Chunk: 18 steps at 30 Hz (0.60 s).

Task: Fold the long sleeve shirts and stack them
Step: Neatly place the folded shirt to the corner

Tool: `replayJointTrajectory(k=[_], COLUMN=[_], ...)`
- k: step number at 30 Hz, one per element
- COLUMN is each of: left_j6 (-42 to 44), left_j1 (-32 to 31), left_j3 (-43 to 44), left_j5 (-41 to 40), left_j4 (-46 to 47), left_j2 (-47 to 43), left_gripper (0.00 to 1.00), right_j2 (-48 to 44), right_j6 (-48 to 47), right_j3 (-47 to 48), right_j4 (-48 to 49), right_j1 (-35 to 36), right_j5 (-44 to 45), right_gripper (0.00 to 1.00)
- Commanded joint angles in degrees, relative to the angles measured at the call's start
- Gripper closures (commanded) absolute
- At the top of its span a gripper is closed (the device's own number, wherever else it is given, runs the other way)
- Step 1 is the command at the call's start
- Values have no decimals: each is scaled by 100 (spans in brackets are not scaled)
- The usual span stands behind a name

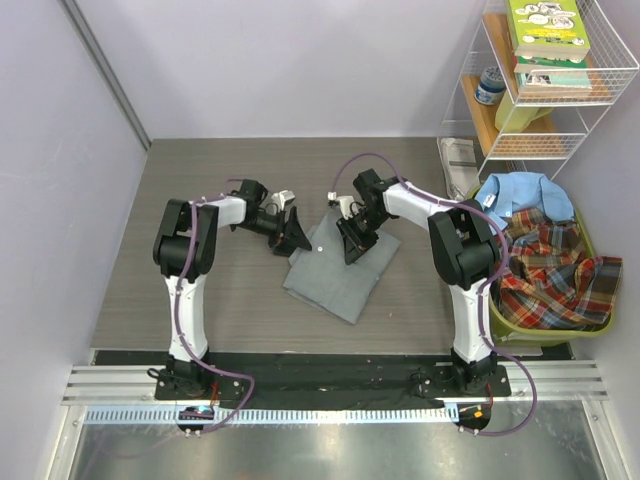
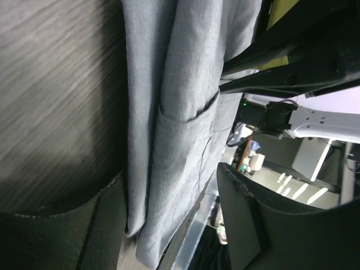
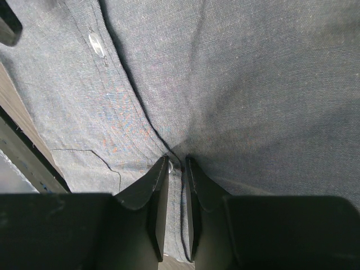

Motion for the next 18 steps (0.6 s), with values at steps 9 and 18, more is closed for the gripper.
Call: replayJointTrajectory(k=[9, 18], left_j6=[-403, -378], left_j1=[-379, -441], left_j3=[266, 345], left_j5=[-944, -1005], left_j4=[688, 454], left_j2=[858, 841], left_gripper=[39, 97], right_j2=[278, 261], right_j6=[-215, -162], right_j3=[191, 278], right_j4=[66, 14], right_j1=[28, 11], right_j5=[307, 272], right_gripper=[77, 76])
